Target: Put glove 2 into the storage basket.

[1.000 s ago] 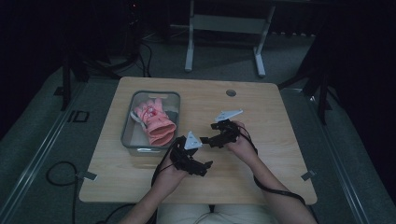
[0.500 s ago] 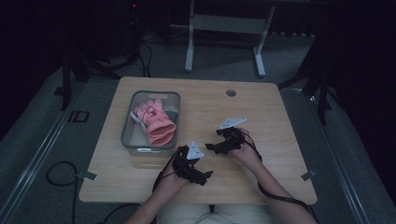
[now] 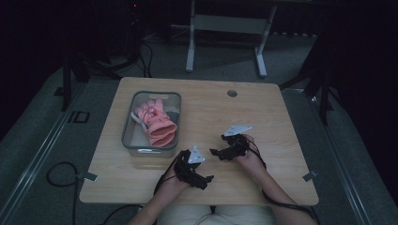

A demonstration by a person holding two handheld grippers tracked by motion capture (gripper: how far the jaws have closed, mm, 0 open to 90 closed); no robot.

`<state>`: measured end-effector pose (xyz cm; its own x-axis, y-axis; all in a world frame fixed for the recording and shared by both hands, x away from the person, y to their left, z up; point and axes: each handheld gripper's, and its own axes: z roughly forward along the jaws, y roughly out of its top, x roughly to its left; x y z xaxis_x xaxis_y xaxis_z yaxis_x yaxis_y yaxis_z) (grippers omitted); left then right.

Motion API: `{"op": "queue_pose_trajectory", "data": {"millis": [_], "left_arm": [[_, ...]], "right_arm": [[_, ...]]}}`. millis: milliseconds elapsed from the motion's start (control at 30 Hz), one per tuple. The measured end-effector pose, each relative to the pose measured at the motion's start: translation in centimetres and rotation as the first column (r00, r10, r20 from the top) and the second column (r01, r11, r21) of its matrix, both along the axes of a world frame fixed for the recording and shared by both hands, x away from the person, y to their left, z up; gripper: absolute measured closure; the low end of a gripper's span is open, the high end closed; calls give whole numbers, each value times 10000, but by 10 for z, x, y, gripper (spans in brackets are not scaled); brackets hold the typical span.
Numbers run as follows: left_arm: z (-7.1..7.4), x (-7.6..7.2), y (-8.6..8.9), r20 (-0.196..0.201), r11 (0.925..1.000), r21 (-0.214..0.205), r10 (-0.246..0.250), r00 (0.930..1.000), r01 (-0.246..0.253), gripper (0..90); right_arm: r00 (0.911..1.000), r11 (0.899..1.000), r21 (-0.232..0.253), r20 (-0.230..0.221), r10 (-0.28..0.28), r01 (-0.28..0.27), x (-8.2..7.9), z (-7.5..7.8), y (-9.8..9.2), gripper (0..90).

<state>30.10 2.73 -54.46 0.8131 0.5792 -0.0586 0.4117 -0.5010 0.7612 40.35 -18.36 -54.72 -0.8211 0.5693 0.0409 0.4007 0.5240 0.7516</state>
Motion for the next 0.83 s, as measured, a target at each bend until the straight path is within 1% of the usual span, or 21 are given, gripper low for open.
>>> {"op": "queue_pose_trajectory", "data": {"millis": [67, 100, 233, 300, 367, 633, 733, 833], "left_arm": [[-1, 0, 0, 22, 10000, -13, -15, 10000, 15, 13], [-1, -1, 1, 72, 9999, -79, -70, 9999, 71, 13], [-5, -1, 1, 134, 9997, -224, -80, 9999, 83, 13], [-7, -2, 0, 120, 9999, -50, -133, 9998, 133, 13], [-9, -3, -1, 175, 9999, 18, -157, 9997, 156, 13], [-10, -3, -1, 182, 9998, 139, -122, 9998, 119, 13], [-11, -2, 0, 125, 9998, 133, -130, 9998, 129, 13], [-11, -2, -1, 156, 9998, 128, -147, 9998, 145, 13]], "right_arm": [[9999, 10000, 20, 117, -36, 35, -1, -2, -3, 139], [9999, 10000, 33, 109, -77, 77, -2, -2, -3, 139], [9991, 9996, 96, 330, -259, 256, -3, -2, -9, 139], [9987, 9995, 97, 408, -292, 288, -3, -2, -12, 139], [9987, 9995, 64, 415, -296, 293, -3, -3, -13, 139], [9988, 9995, 65, 370, -307, 305, -2, -6, -15, 139], [9990, 9996, -5, 350, -291, 291, -1, -7, -16, 139], [9990, 9994, -84, 308, -331, 333, -1, -8, -15, 140]]}}
